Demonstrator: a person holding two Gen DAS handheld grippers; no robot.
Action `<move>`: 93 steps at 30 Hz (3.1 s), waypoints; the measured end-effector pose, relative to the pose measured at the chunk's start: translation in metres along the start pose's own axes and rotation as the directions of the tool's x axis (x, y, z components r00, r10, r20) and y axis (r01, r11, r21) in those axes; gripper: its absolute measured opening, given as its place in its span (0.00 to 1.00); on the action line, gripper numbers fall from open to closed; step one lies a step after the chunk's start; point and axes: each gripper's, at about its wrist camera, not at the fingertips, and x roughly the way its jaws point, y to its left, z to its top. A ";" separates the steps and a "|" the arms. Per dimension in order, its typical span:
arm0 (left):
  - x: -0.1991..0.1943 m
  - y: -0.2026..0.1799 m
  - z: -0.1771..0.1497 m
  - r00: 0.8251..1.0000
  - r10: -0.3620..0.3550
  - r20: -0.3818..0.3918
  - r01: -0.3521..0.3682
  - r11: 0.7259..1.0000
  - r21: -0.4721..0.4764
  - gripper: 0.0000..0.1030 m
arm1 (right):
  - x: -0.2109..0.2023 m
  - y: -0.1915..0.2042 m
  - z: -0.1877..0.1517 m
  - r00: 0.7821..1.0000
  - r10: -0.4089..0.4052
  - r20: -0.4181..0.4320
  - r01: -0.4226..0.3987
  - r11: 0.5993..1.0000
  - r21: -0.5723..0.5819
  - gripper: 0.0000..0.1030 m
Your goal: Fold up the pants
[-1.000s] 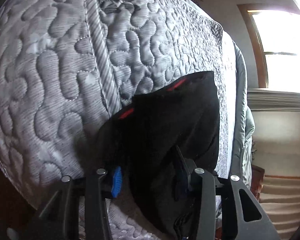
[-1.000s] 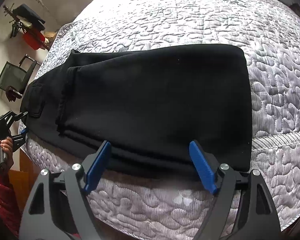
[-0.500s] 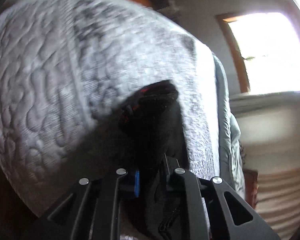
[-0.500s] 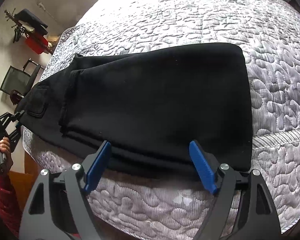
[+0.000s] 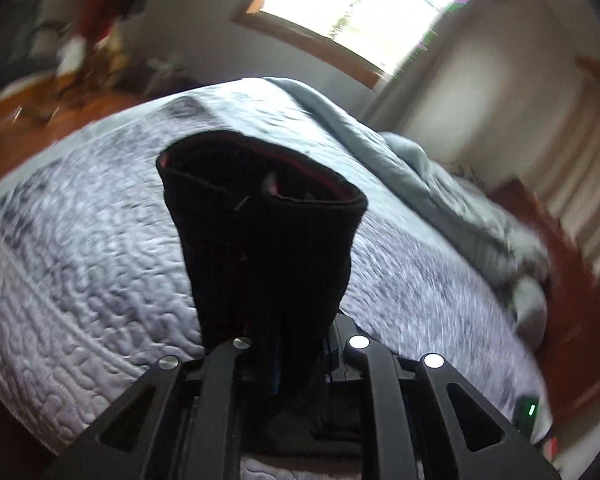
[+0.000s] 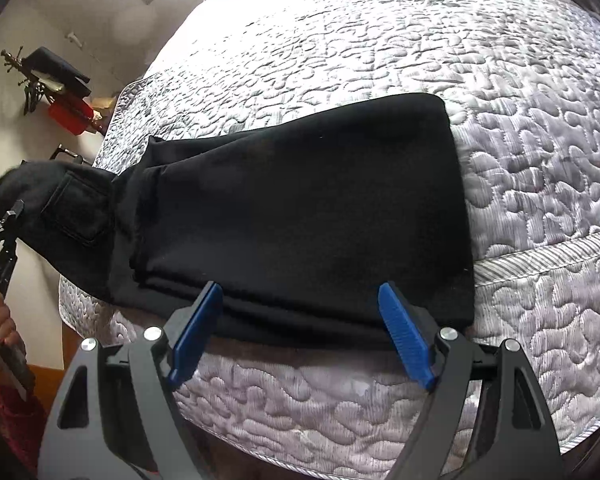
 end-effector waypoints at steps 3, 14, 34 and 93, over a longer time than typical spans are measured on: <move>0.006 -0.034 -0.018 0.999 -0.014 -0.033 0.018 0.993 0.120 0.14 | 0.001 -0.004 -0.001 1.000 0.011 0.000 -0.011 1.000 0.009 0.78; 0.049 -0.099 -0.076 0.979 0.000 -0.203 0.066 0.945 0.320 0.14 | -0.004 -0.010 -0.003 1.000 0.026 0.005 -0.026 0.999 0.029 0.78; 0.058 -0.010 -0.067 0.925 0.177 -0.336 -0.102 0.968 0.231 0.58 | 0.004 -0.001 -0.002 0.993 -0.110 -0.035 0.109 0.994 -0.030 0.80; 0.060 0.025 -0.077 0.852 0.363 -0.378 -0.299 0.929 0.218 0.88 | 0.047 0.076 0.045 0.977 -0.023 -0.211 -0.010 0.988 -0.155 0.75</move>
